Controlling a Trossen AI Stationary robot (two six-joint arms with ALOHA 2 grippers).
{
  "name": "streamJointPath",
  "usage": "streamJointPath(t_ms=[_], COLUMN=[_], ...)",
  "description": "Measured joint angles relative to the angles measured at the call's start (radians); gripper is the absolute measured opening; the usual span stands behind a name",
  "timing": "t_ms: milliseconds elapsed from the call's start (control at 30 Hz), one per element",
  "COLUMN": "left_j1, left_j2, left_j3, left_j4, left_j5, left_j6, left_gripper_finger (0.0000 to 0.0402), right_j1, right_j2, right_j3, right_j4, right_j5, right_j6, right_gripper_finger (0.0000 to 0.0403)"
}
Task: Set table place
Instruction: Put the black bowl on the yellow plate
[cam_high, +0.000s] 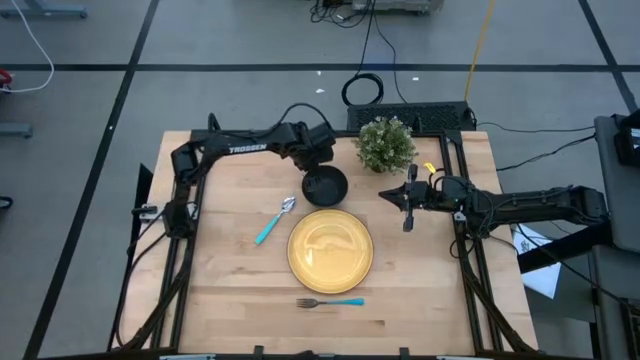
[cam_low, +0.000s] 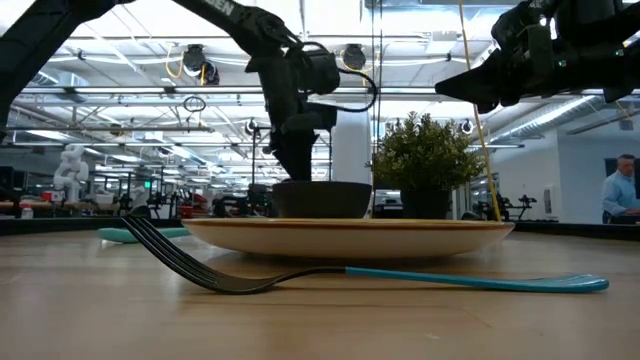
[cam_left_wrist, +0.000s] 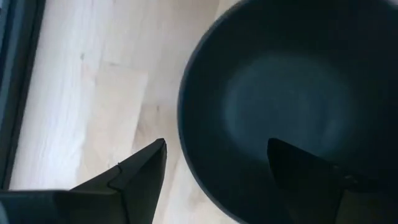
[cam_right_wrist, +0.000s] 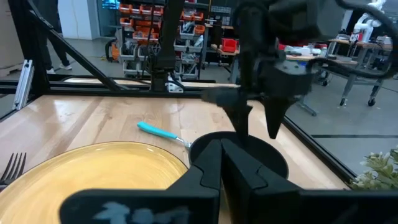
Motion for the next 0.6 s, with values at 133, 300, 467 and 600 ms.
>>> streamJointPath(t_ms=[133, 300, 467, 600], left_j1=[0.003, 0.009, 0.013, 0.013], left_j2=[0.040, 0.045, 0.047, 0.046], left_j3=[0.000, 0.001, 0.001, 0.001], left_j4=[0.013, 0.017, 0.015, 0.016], left_j5=[-0.041, -0.088, -0.084, -0.057], left_j6=[0.010, 0.013, 0.018, 0.026], left_gripper_finger=[0.0285, 0.0285, 0.0285, 0.0283], right_j1=[0.003, 0.003, 0.003, 0.003], right_j2=[0.000, 0.000, 0.000, 0.000], right_j3=[0.000, 0.000, 0.000, 0.000], right_j4=[-0.007, -0.015, -0.015, -0.015], right_j5=[0.000, -0.001, -0.002, -0.002], right_j6=[0.002, 0.004, 0.000, 0.000], right_gripper_finger=[0.0000, 0.0000, 0.0000, 0.0000])
